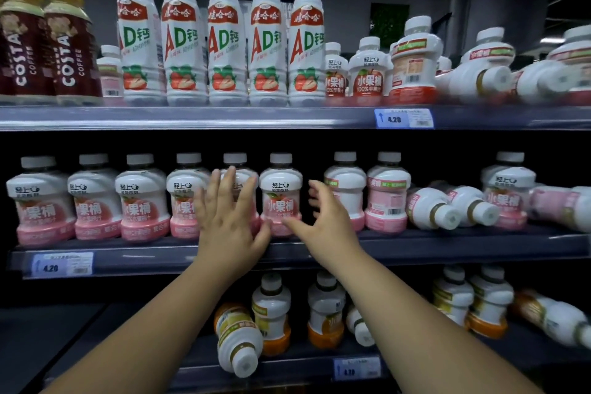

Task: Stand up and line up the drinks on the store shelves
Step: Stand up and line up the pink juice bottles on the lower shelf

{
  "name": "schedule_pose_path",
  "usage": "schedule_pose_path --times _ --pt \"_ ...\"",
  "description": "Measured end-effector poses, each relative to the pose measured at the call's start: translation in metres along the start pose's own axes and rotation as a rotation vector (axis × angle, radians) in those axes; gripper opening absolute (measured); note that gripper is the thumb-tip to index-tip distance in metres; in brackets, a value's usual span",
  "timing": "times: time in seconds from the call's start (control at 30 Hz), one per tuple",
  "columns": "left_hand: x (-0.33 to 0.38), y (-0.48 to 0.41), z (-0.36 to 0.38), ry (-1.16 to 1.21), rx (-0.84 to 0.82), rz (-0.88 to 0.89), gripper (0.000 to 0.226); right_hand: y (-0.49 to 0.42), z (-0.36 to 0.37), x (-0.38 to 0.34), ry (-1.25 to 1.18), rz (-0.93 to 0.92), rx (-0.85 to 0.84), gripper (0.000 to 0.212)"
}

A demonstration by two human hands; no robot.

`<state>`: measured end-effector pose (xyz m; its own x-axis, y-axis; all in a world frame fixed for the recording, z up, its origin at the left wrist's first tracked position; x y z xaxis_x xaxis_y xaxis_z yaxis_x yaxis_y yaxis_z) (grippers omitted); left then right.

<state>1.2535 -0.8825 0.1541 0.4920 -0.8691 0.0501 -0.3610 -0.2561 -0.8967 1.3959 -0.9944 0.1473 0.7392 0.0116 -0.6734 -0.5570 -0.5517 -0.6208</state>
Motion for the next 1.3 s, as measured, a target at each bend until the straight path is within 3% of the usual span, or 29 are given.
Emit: schedule_pose_path --times 0.1,0.17,0.4,0.53,0.73,0.9,1.03,1.17,1.3 --pt "0.042 -0.007 0.001 0.065 0.036 0.095 0.074 0.01 -0.043 0.009 0.022 -0.114 0.249 0.063" --pt "0.065 -0.014 0.005 0.061 0.038 0.144 0.072 0.012 -0.063 0.018 0.06 -0.114 0.352 0.06" --pt "0.095 -0.033 0.023 -0.026 -0.08 0.143 0.074 0.004 -0.061 0.03 0.108 0.097 0.06 0.104" --pt "0.075 -0.038 0.02 -0.104 -0.082 0.083 0.076 0.007 -0.064 0.035 0.019 0.101 0.129 0.093" --pt "0.055 -0.03 0.014 -0.173 -0.052 0.043 0.07 -0.006 -0.05 0.032 0.153 0.196 -0.018 0.099" --pt "0.034 -0.029 0.007 -0.186 -0.087 0.007 0.065 -0.005 -0.043 0.027 0.146 0.146 0.112 0.093" --pt "0.029 -0.027 0.009 -0.161 -0.155 0.032 0.075 -0.01 -0.036 0.03 0.159 0.219 -0.01 0.1" --pt "0.029 -0.026 0.01 -0.129 -0.168 0.037 0.079 -0.013 -0.041 0.026 0.164 0.199 0.054 0.107" --pt "0.028 -0.026 0.01 -0.135 -0.169 0.05 0.08 -0.015 -0.036 0.027 0.243 0.243 -0.057 0.099"
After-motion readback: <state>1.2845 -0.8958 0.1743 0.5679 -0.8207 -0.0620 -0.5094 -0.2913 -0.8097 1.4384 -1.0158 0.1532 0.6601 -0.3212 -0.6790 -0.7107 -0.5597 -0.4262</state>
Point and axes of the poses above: each hand's wrist, its own y-axis away from the middle knuckle, its own z-axis out of the palm, x = y × z, the point moved 6 cm from there along -y, towards the middle knuckle, and after that the axes turned 1 degree about -y, right-handed, at the moved point
